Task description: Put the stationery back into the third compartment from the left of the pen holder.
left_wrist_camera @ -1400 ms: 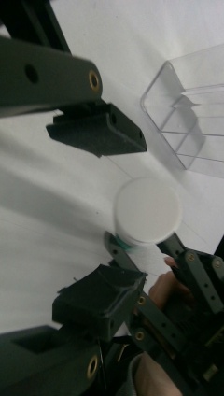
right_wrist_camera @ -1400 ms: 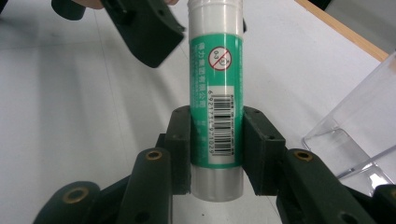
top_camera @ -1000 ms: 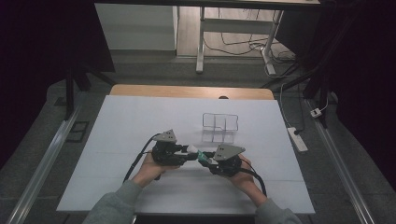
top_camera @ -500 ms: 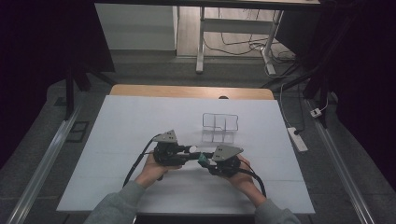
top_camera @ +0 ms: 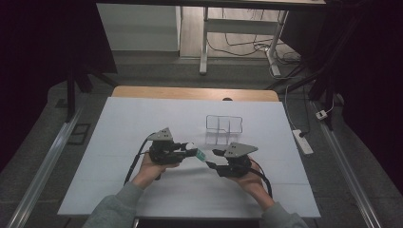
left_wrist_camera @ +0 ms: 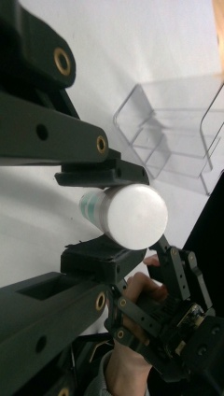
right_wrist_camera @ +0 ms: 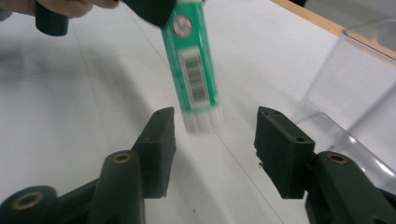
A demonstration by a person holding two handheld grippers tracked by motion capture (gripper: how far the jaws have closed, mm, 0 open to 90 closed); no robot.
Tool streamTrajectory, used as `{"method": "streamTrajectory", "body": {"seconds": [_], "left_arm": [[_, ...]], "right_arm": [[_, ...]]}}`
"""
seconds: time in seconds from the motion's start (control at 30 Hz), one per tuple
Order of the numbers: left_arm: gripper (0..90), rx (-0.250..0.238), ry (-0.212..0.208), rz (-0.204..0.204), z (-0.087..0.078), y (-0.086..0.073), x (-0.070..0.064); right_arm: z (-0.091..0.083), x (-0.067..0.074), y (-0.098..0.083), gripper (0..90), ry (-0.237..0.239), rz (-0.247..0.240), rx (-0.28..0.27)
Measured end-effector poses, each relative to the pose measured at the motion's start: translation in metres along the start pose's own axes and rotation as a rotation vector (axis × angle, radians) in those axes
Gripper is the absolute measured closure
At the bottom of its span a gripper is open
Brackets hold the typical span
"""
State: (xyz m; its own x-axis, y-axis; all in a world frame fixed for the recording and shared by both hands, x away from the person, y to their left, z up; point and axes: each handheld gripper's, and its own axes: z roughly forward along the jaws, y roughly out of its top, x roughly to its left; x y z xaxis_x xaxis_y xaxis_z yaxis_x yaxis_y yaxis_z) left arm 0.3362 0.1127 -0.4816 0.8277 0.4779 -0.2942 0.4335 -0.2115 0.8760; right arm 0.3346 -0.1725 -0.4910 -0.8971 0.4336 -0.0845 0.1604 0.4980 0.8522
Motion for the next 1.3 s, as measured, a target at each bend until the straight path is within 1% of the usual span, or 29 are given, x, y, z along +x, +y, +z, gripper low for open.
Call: {"method": "streamTrajectory", "body": {"seconds": [0.07, 0.13, 0.17, 0.23, 0.27, 0.37, 0.5, 0.53, 0.6, 0.67, 0.73, 0.83, 0.9, 1.03, 1.1, 1.17, 1.27, 1.3], "left_arm": [[64.8, -0.01, 0.01, -0.003, -0.004, 0.0, 0.002], [64.7, -0.019, 0.018, -0.008, -0.008, 0.001, 0.004], [64.8, -0.019, 0.021, -0.007, -0.009, 0.001, 0.005], [64.8, -0.024, 0.026, -0.011, -0.012, 0.001, 0.006], [64.7, -0.024, 0.029, -0.009, -0.013, 0.001, 0.007], [64.7, -0.027, 0.035, -0.008, -0.015, 0.001, 0.007], [64.7, -0.03, 0.035, -0.002, -0.017, 0.002, 0.006], [64.7, -0.033, 0.035, -0.001, -0.018, 0.002, 0.006], [64.8, -0.037, 0.035, -0.001, -0.019, 0.003, 0.006], [64.8, -0.041, 0.035, 0.0, -0.02, 0.004, 0.006], [64.7, -0.043, 0.035, 0.002, -0.021, 0.005, 0.005], [64.7, -0.05, 0.035, 0.006, -0.022, 0.007, 0.004], [64.7, -0.054, 0.027, 0.005, -0.022, 0.008, 0.004], [64.7, -0.054, 0.02, 0.013, -0.018, 0.015, 0.004], [64.7, -0.068, 0.011, 0.018, -0.016, 0.021, 0.003], [64.7, -0.072, 0.006, 0.026, -0.015, 0.026, 0.003], [64.7, -0.082, 0.007, 0.04, -0.013, 0.035, 0.004], [64.7, -0.08, 0.009, 0.045, -0.012, 0.038, 0.004]], "right_arm": [[-0.004, -0.002, -0.002, 43.9, -0.002, 0.014, 0.005], [-0.009, -0.005, -0.006, 43.0, -0.015, 0.03, 0.008], [-0.012, -0.006, -0.008, 42.5, -0.024, 0.039, 0.019], [-0.019, -0.008, -0.013, 41.9, -0.038, 0.059, 0.024], [-0.023, -0.008, -0.016, 41.6, -0.036, 0.066, 0.02], [-0.036, -0.011, -0.024, 41.2, -0.06, 0.066, 0.037], [-0.052, -0.018, -0.037, 41.1, -0.095, 0.101, 0.049], [-0.057, -0.021, -0.041, 41.1, -0.104, 0.119, 0.042], [-0.064, -0.024, -0.046, 41.0, -0.124, 0.139, 0.043], [-0.07, -0.025, -0.05, 41.0, -0.126, 0.148, 0.033], [-0.076, -0.027, -0.056, 40.9, -0.141, 0.146, 0.039], [-0.084, -0.029, -0.063, 40.7, -0.161, 0.161, 0.043], [-0.089, -0.031, -0.067, 40.6, -0.168, 0.168, 0.043], [-0.097, -0.034, -0.074, 40.4, -0.194, 0.189, 0.045], [-0.101, -0.036, -0.077, 40.3, -0.21, 0.193, 0.052], [-0.104, -0.037, -0.08, 40.3, -0.214, 0.202, 0.05], [-0.105, -0.039, -0.083, 40.3, -0.229, 0.195, 0.058], [-0.104, -0.039, -0.083, 40.3, -0.22, 0.193, 0.06]]}}
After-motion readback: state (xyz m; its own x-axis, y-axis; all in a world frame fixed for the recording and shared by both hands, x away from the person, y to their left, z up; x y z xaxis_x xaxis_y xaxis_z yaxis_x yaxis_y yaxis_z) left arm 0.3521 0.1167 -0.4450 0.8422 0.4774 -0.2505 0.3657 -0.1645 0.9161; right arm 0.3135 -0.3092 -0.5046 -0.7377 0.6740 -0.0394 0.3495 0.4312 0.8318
